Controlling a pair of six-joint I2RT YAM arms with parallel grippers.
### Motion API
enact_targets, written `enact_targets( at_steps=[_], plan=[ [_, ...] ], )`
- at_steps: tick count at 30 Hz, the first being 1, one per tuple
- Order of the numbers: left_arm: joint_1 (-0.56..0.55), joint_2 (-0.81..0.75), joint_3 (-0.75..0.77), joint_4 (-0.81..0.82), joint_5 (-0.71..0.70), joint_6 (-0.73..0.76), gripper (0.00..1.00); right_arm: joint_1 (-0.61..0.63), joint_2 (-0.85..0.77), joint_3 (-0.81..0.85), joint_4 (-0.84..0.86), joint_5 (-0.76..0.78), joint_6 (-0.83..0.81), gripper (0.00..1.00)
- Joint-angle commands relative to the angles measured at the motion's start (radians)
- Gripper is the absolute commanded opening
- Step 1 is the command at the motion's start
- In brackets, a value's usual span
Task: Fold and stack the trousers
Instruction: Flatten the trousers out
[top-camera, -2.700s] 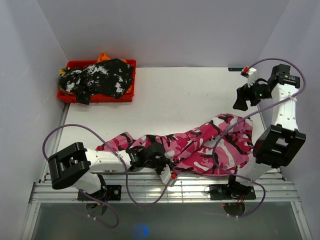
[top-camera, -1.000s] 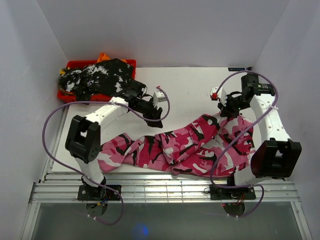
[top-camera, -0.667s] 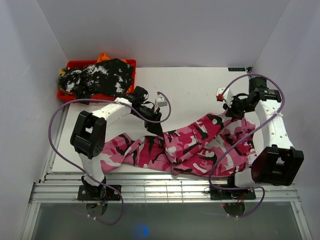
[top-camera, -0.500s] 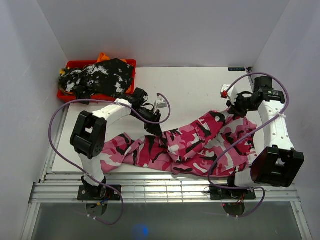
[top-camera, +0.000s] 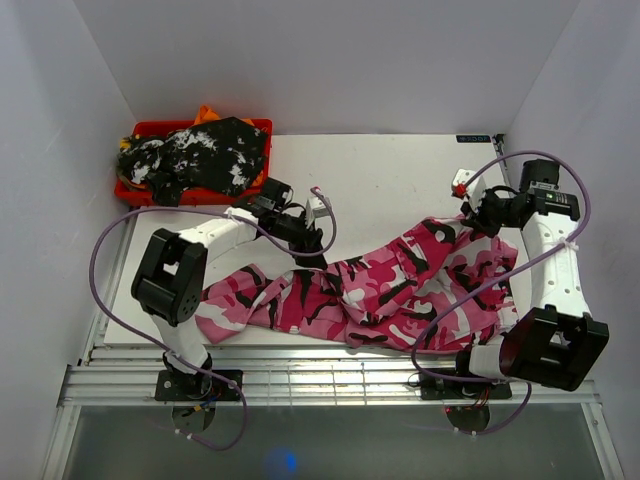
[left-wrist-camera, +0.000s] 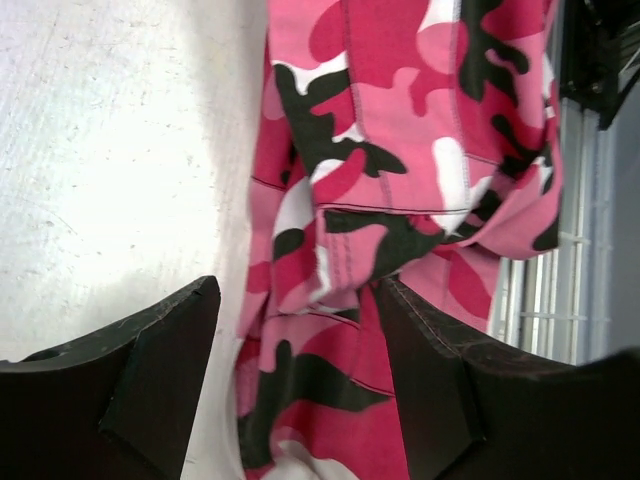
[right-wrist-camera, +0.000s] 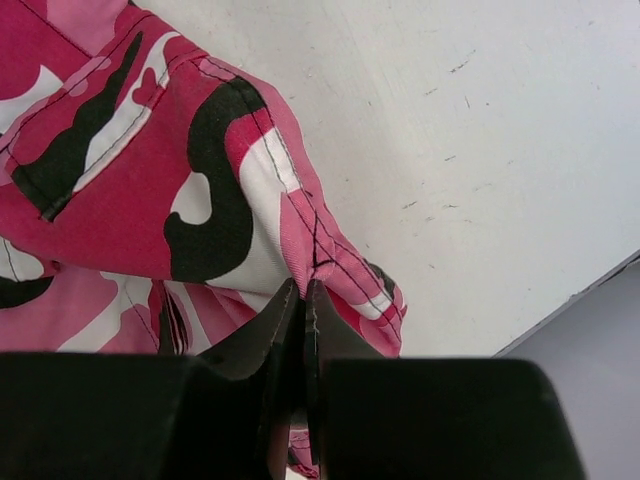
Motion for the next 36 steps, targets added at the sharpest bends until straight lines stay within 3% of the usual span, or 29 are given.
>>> enact_targets(
  at_steps=[1, 7, 10, 12, 18, 21, 22, 24, 28, 34, 36],
  plan=[
    [-0.005, 0.055, -0.003, 0.089, -0.001, 0.071, 0.77, -0.03, -0.054, -0.006, 0.093, -0.049, 0.018, 0.08],
    [-0.011, 0.084, 0.002, 0.116, 0.081, 0.106, 0.75, -0.055, -0.08, -0.066, 0.219, -0.048, 0.089, 0.08],
    [-0.017, 0.087, 0.005, 0.113, 0.13, 0.109, 0.65, -0.053, -0.066, -0.074, 0.245, -0.042, 0.128, 0.08],
    [-0.017, 0.081, 0.006, 0.105, 0.161, 0.1, 0.52, -0.055, -0.06, -0.08, 0.27, -0.025, 0.151, 0.08],
    [-0.028, 0.02, -0.012, 0.064, 0.232, 0.067, 0.41, -0.073, -0.05, -0.1, 0.394, -0.01, 0.245, 0.08],
    [-0.03, -0.001, 0.02, 0.013, 0.246, 0.04, 0.22, -0.076, -0.042, -0.103, 0.434, -0.007, 0.291, 0.08],
    [-0.03, -0.009, 0.031, -0.013, 0.25, 0.034, 0.09, -0.08, -0.039, -0.106, 0.443, 0.0, 0.296, 0.08],
    [-0.03, -0.034, 0.061, -0.033, 0.249, 0.004, 0.0, -0.084, -0.04, -0.118, 0.477, 0.004, 0.308, 0.08],
    [-0.03, -0.083, 0.115, -0.047, 0.215, -0.065, 0.0, -0.087, -0.039, -0.156, 0.547, 0.015, 0.335, 0.08],
    [-0.028, -0.005, 0.307, -0.065, 0.083, -0.142, 0.0, -0.089, -0.016, -0.227, 0.687, 0.052, 0.394, 0.08],
    [-0.019, 0.07, 0.356, -0.114, 0.036, -0.096, 0.21, -0.087, -0.007, -0.227, 0.687, 0.052, 0.392, 0.08]
  ],
)
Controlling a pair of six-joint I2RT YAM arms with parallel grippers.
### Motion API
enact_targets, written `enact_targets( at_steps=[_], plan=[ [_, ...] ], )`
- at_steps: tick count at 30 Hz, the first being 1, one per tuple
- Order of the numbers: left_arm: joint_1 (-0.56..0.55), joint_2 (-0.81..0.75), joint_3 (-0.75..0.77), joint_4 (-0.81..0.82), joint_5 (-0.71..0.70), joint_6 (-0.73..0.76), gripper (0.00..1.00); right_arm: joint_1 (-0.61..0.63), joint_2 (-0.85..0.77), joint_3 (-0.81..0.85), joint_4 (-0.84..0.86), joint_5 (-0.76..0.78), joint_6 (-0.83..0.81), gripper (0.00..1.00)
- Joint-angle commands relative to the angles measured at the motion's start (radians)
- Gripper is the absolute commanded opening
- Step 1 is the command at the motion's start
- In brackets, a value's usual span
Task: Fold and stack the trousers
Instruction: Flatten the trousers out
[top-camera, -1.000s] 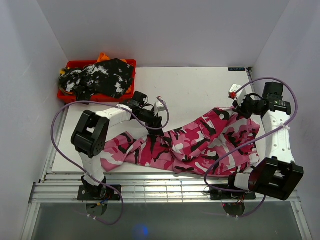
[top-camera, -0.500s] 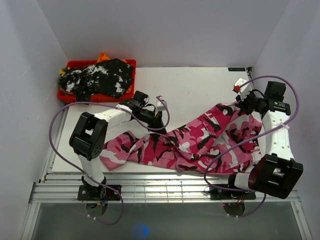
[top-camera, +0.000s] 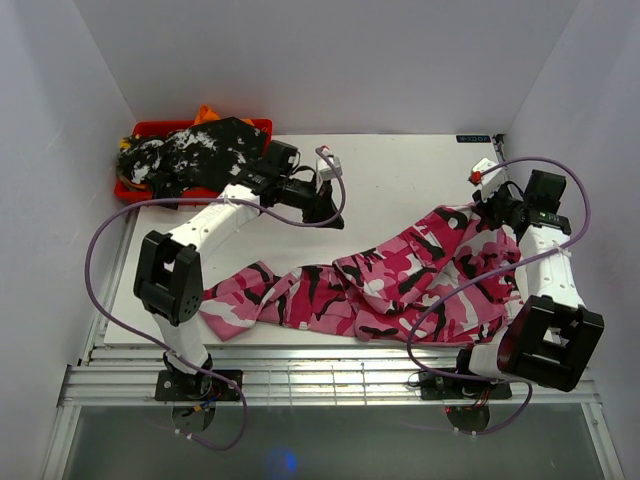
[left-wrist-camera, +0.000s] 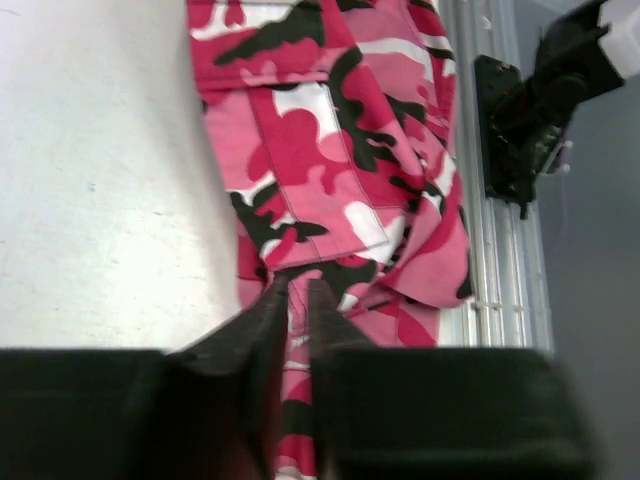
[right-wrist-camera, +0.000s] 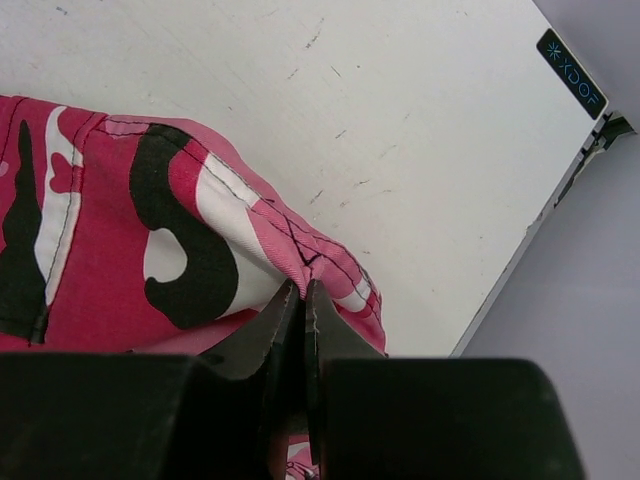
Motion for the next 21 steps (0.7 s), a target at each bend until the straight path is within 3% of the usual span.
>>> enact_targets(
  at_steps=[1, 3, 8, 14, 21],
  plan=[
    [0.012, 0.07, 0.07, -0.095, -0.074, 0.026, 0.3, -0.007, 0.006, 0.005, 0.126, 0.012, 0.029, 0.08],
    [0.027, 0.074, 0.009, -0.052, -0.064, 0.055, 0.43, -0.008, 0.008, 0.005, 0.126, 0.003, 0.028, 0.08],
    [0.026, 0.061, -0.169, 0.035, -0.096, 0.033, 0.6, -0.011, 0.011, 0.006, 0.134, 0.008, 0.037, 0.08],
    [0.0, 0.025, -0.32, 0.203, -0.126, -0.095, 0.61, -0.011, 0.023, 0.008, 0.132, 0.014, 0.049, 0.08],
    [-0.037, 0.068, -0.323, 0.292, -0.191, -0.167, 0.57, -0.016, 0.034, 0.014, 0.132, 0.014, 0.064, 0.08]
  ],
)
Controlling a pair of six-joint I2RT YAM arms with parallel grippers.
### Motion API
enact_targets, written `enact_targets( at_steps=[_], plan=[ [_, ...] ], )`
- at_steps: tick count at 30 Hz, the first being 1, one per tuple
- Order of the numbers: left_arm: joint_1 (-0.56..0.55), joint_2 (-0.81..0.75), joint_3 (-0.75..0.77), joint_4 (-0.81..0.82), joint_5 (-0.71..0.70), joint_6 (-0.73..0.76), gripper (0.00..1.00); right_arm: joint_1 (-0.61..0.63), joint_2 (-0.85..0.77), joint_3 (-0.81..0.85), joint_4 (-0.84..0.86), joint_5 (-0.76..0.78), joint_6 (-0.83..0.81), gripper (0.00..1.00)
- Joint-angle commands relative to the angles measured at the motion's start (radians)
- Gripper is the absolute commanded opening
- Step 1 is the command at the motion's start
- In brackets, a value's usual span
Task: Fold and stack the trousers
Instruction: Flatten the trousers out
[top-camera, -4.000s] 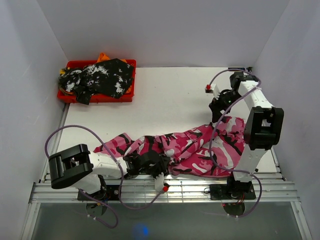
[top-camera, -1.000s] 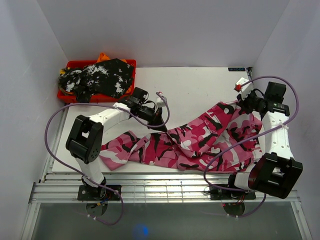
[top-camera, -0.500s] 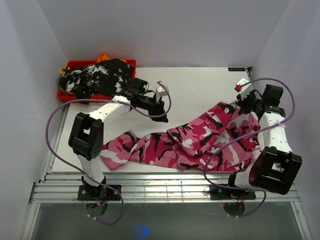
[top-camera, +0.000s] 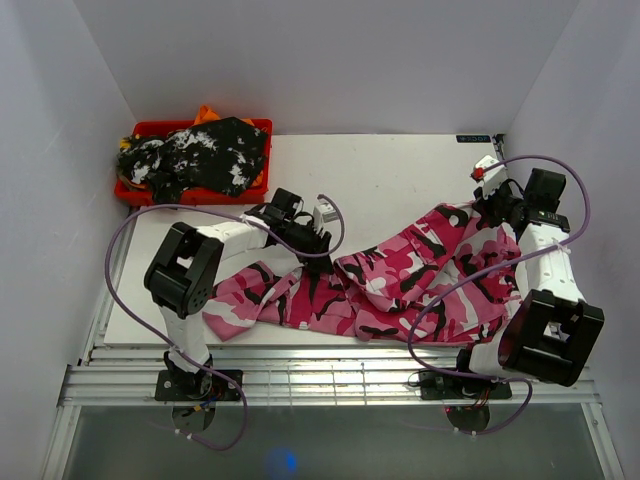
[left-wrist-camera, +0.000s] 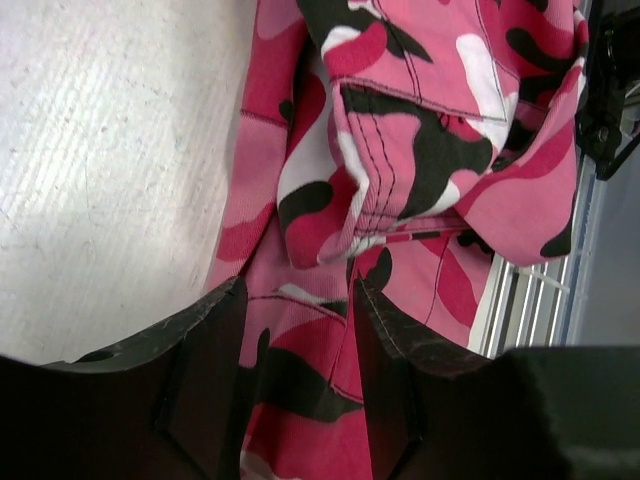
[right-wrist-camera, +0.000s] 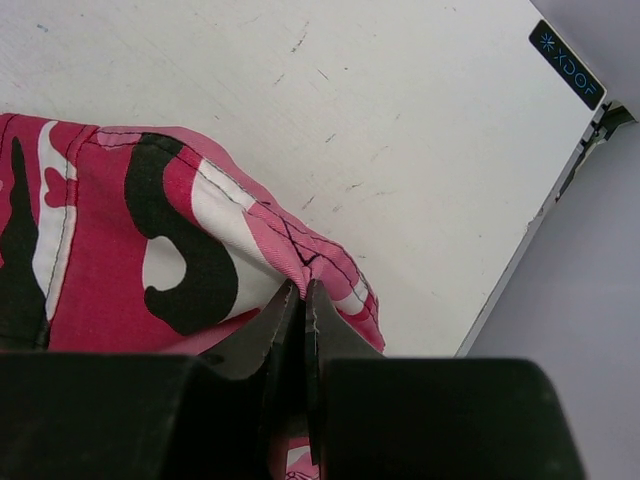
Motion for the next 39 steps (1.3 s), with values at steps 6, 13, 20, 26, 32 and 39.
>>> enact_targets(
  at_steps=[6, 13, 20, 26, 32, 39],
  plan=[
    [-0.028, 0.009, 0.016, 0.175, -0.031, -0.125, 0.53, -0.013, 0.004, 0.019, 0.071, 0.01, 0.012, 0.08],
    [-0.034, -0.059, 0.063, 0.046, -0.037, -0.142, 0.0, -0.014, 0.004, 0.011, 0.071, 0.024, -0.005, 0.08],
    [-0.009, -0.24, 0.233, -0.301, -0.121, -0.061, 0.0, -0.014, 0.033, -0.017, 0.125, 0.06, -0.035, 0.08],
    [0.024, -0.093, 0.439, -0.369, -0.446, 0.026, 0.0, -0.011, 0.099, -0.02, 0.21, 0.12, -0.046, 0.08],
    [0.052, 0.188, 0.692, -0.289, -0.614, 0.096, 0.0, 0.009, 0.21, 0.008, 0.299, 0.247, -0.02, 0.08],
    [0.076, 0.363, 0.922, -0.262, -0.685, 0.112, 0.64, 0.021, 0.336, 0.181, 0.233, 0.459, 0.077, 0.82]
  ],
)
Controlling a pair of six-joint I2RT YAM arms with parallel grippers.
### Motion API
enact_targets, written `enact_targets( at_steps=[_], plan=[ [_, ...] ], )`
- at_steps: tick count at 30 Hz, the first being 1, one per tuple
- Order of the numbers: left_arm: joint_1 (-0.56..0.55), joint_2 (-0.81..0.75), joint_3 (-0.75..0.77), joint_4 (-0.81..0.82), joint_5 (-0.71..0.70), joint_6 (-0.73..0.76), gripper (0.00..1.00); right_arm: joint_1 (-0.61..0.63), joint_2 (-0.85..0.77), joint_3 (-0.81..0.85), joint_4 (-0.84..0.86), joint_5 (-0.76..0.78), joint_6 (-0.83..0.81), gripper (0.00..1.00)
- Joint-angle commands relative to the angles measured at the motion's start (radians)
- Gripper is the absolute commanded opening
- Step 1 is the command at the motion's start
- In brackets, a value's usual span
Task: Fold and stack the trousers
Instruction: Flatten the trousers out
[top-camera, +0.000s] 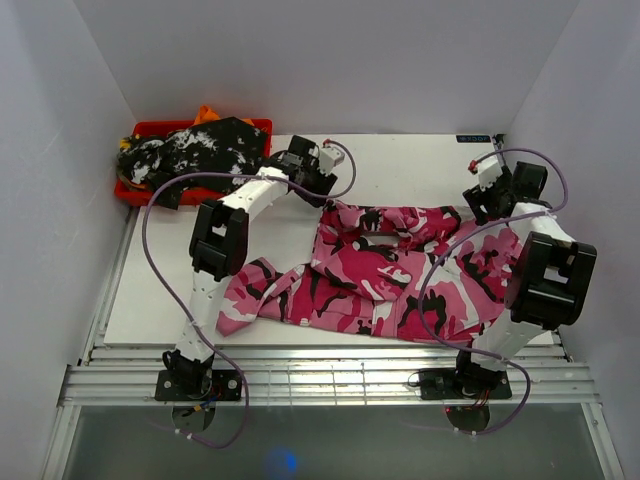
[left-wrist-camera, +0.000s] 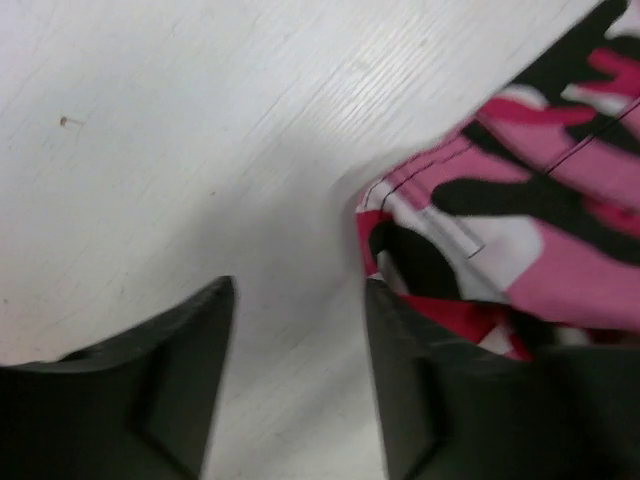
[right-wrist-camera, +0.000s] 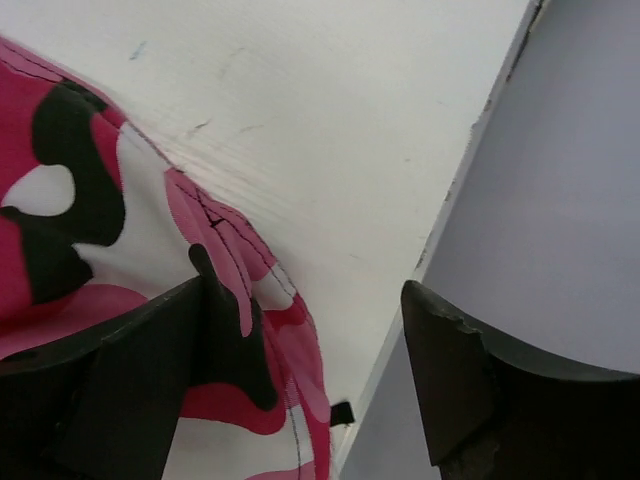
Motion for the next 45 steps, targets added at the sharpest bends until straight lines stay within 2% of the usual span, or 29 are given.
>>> enact_targets(
  at_steps=[1, 2, 5, 7, 8, 11, 12, 14, 17, 21, 22, 27, 33, 34, 39, 45],
  plan=[
    [0.017, -0.146, 0.061, 0.004, -0.026, 0.051, 0.72, -0.003, 0.002, 0.125, -0.013, 0.147, 0.049, 0.84],
    [0.017, -0.183, 0.04, 0.004, -0.003, 0.069, 0.8, -0.004, -0.019, 0.139, -0.03, 0.15, 0.051, 0.89],
    [0.014, -0.322, -0.042, -0.037, 0.106, 0.1, 0.81, -0.006, -0.086, 0.166, -0.143, 0.098, 0.062, 0.98],
    [-0.006, -0.375, -0.077, -0.1, 0.158, 0.085, 0.81, -0.004, -0.116, 0.195, -0.299, 0.011, 0.065, 0.98],
    [-0.027, -0.421, -0.098, -0.117, 0.154, 0.083, 0.81, -0.004, -0.137, 0.212, -0.352, -0.014, 0.076, 0.95],
    [-0.155, -0.475, -0.195, -0.145, 0.08, 0.088, 0.77, -0.004, -0.15, 0.283, -0.583, -0.109, 0.082, 0.95],
    [-0.213, -0.489, -0.21, -0.151, 0.082, 0.085, 0.77, -0.004, -0.153, 0.289, -0.62, -0.115, 0.088, 0.95],
    [-0.257, -0.48, -0.214, -0.188, 0.13, 0.085, 0.77, -0.006, -0.162, 0.285, -0.738, -0.143, 0.076, 0.96],
    [-0.348, -0.4, -0.154, -0.223, 0.093, 0.073, 0.79, -0.015, -0.177, 0.229, -0.824, -0.158, 0.092, 0.99],
    [-0.442, -0.276, -0.04, -0.237, 0.092, -0.044, 0.79, -0.055, -0.196, 0.128, -0.842, -0.215, 0.149, 1.0],
    [-0.454, -0.242, -0.033, -0.223, 0.085, -0.065, 0.77, -0.067, -0.196, 0.111, -0.842, -0.226, 0.16, 0.96],
    [-0.54, -0.103, 0.088, -0.214, -0.165, -0.261, 0.75, -0.203, -0.154, 0.071, -0.784, -0.253, 0.246, 0.87],
    [-0.577, -0.019, 0.164, -0.225, -0.361, -0.446, 0.79, -0.256, -0.125, 0.07, -0.718, -0.249, 0.304, 0.82],
    [-0.583, -0.018, 0.141, -0.211, -0.448, -0.476, 0.8, -0.257, -0.125, 0.065, -0.701, -0.247, 0.307, 0.81],
    [-0.598, 0.027, 0.153, -0.191, -0.549, -0.515, 0.77, -0.257, -0.136, 0.024, -0.662, -0.244, 0.316, 0.79],
    [-0.598, 0.086, 0.148, -0.2, -0.544, -0.507, 0.68, -0.257, -0.113, 0.004, -0.636, -0.212, 0.303, 0.78]
  ],
)
